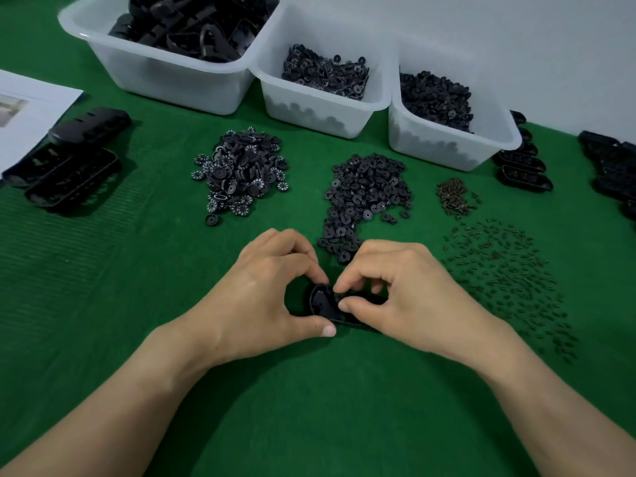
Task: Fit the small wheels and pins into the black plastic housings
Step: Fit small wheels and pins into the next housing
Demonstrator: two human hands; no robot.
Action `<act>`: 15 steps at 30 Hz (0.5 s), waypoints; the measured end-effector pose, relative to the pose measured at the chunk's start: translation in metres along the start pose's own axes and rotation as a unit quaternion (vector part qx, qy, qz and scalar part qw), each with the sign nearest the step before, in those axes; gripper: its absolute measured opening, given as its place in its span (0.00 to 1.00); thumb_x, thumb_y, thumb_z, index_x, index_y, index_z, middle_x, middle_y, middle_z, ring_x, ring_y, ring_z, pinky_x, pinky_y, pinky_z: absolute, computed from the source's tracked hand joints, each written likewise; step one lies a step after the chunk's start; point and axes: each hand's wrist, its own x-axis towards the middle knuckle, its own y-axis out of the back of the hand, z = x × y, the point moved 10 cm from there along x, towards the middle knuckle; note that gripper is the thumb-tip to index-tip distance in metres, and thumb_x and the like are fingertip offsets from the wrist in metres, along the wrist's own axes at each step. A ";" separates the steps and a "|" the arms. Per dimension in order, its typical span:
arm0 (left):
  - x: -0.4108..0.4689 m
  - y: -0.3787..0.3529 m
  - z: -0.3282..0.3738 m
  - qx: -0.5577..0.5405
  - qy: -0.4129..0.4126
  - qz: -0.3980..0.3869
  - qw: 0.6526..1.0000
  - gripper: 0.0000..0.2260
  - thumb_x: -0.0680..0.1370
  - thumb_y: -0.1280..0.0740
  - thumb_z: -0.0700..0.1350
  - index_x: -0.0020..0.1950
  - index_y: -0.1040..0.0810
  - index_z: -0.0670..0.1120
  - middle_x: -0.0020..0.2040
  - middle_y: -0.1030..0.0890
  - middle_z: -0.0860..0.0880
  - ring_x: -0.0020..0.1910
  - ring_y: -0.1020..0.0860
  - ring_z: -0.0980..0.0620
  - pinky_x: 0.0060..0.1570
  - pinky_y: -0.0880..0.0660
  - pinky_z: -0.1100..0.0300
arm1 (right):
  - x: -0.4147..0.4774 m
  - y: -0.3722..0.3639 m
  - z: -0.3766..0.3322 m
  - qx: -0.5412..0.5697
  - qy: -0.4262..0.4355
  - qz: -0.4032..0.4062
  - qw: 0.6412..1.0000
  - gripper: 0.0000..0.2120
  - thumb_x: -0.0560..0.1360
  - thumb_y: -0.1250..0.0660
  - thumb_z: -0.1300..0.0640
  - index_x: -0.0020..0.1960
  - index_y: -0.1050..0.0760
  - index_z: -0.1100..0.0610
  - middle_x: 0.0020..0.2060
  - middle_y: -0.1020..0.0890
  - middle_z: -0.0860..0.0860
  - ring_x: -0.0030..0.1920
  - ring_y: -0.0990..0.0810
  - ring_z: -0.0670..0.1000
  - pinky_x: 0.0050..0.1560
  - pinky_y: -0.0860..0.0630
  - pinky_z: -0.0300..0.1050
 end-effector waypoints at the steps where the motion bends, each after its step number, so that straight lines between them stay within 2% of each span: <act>1: 0.000 0.000 0.000 0.000 0.000 -0.001 1.000 0.19 0.61 0.27 0.60 0.47 0.22 0.53 0.49 0.29 0.57 0.51 0.33 0.58 0.54 0.37 0.64 | 0.000 0.000 0.000 0.002 -0.001 0.000 1.000 0.04 0.67 0.26 0.57 0.41 0.19 0.50 0.38 0.22 0.45 0.35 0.27 0.42 0.39 0.26 0.45; 9: 0.000 -0.002 -0.001 0.007 0.002 -0.005 1.000 0.20 0.61 0.29 0.62 0.47 0.22 0.54 0.49 0.30 0.58 0.51 0.34 0.59 0.54 0.39 0.66 | 0.003 -0.002 0.001 -0.010 -0.025 -0.001 1.000 0.02 0.68 0.26 0.56 0.38 0.18 0.52 0.38 0.23 0.44 0.38 0.25 0.45 0.44 0.25 0.50; 15: 0.000 -0.002 0.000 0.003 0.000 -0.006 1.000 0.20 0.61 0.28 0.62 0.47 0.22 0.54 0.49 0.30 0.59 0.51 0.34 0.59 0.54 0.38 0.64 | 0.003 -0.004 -0.001 -0.028 -0.013 -0.037 0.999 0.02 0.68 0.26 0.54 0.40 0.17 0.50 0.37 0.22 0.44 0.35 0.27 0.41 0.39 0.27 0.41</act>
